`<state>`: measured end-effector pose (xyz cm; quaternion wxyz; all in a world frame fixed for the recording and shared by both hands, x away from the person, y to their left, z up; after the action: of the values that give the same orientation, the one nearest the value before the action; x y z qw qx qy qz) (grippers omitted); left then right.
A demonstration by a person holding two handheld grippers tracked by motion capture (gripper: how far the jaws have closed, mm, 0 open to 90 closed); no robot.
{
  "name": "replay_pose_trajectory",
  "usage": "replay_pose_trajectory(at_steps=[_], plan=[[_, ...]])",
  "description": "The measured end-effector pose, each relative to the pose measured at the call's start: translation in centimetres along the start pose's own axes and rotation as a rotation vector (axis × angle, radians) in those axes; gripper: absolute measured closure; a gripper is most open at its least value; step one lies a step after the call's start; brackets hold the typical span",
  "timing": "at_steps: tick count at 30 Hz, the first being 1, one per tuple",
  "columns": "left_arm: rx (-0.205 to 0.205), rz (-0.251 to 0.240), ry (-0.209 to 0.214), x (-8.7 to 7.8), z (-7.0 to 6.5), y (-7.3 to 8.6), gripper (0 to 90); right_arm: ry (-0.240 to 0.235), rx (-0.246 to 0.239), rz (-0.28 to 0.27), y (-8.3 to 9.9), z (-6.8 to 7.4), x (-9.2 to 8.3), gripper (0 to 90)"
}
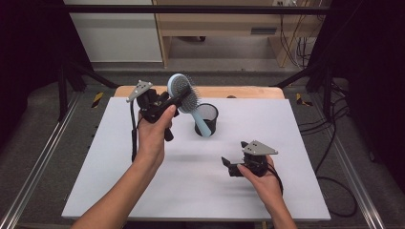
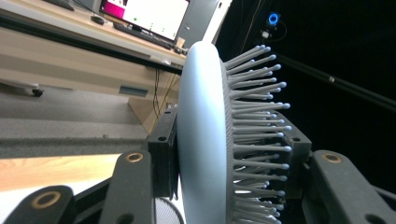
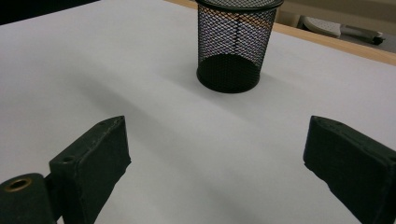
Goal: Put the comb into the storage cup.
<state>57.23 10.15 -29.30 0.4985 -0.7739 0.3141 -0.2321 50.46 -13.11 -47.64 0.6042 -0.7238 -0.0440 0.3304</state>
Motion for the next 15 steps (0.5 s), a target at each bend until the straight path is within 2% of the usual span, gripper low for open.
replay_pose_trajectory(at_steps=[5, 9, 15], plan=[[0.032, -0.017, 0.000, 0.9, 0.3, -1.2, 52.0, 0.005, -0.008, 0.006, 0.1, 0.0, 0.1, 7.4], [0.044, -0.014, 0.002, 1.9, 0.7, -1.4, 52.0, 0.009, -0.008, 0.006, 0.2, -0.1, 0.0, 7.2], [0.046, -0.014, 0.017, 3.3, 1.4, -1.6, 52.0, 0.041, 0.032, -0.016, -0.3, -0.3, -0.4, 6.1]])
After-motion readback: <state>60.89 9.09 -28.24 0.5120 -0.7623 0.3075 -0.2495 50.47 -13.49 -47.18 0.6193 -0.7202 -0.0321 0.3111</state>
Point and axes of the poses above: each handheld gripper's, and its own axes: x roughly forward along the jaws, y roughly out of its underside, z roughly to its left, the point moved 6 cm from there along x, roughly forward along the jaws, and after that the axes turned 7 degrees about y, right-handed, at the moved point
